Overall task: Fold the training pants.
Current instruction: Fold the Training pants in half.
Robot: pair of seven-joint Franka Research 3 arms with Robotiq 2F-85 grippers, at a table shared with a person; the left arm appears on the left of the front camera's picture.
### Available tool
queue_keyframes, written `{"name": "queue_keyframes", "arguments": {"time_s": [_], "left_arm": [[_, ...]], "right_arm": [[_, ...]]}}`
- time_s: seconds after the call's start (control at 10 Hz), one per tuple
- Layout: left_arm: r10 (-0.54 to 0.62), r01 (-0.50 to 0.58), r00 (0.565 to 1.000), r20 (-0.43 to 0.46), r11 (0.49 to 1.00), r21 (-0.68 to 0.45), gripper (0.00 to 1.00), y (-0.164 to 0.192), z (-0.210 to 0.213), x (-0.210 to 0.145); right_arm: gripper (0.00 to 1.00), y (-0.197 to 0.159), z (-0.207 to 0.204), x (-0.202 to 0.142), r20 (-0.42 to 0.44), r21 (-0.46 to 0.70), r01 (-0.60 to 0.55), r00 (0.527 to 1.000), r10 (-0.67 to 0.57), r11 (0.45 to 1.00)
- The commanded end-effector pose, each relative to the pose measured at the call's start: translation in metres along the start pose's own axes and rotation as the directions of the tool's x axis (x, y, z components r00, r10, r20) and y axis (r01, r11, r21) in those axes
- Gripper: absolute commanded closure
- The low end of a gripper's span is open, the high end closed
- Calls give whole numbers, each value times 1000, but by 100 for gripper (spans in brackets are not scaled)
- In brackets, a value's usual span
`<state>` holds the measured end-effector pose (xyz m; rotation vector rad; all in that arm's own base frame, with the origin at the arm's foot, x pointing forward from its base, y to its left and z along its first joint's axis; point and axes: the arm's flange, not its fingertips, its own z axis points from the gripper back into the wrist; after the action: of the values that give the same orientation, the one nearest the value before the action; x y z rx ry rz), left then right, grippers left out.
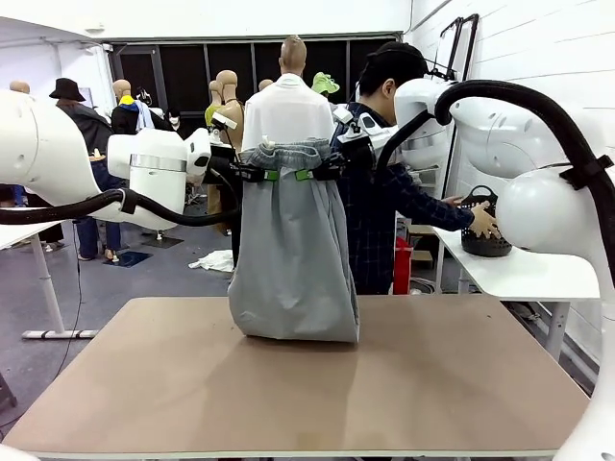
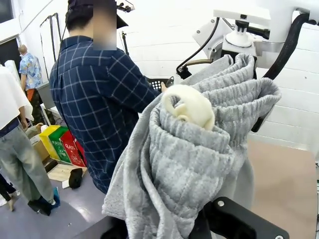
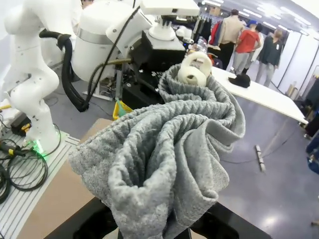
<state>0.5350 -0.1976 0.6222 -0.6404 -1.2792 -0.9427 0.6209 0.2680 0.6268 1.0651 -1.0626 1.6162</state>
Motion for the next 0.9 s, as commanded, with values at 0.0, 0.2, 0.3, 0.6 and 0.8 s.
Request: {"name": "queue_keyframes", "arguments": {"time_s": [0.0, 0.2, 0.3, 0.6, 0.8], "left_arm": [[-19, 19, 1000, 11, 1000, 24, 100, 5, -10, 24], [-85, 85, 996, -6, 992, 92, 100, 16, -22, 43], [-109, 109, 994, -3, 988, 109, 100, 21, -26, 48], [-71, 74, 997, -29, 991, 108, 100, 44, -39, 24], [-19, 23, 999, -31, 992, 124, 100, 54, -27, 1]], "right_arm": [[100, -38, 4, 13, -66, -34, -34, 997, 32, 999], [100, -73, 4, 23, -130, -89, -85, 989, 73, 992], [100, -83, 0, 25, -148, -97, -95, 986, 80, 991], [100, -91, -4, 11, -131, -131, -94, 988, 77, 987], [100, -80, 3, 2, -103, -146, -72, 993, 58, 987]]}}
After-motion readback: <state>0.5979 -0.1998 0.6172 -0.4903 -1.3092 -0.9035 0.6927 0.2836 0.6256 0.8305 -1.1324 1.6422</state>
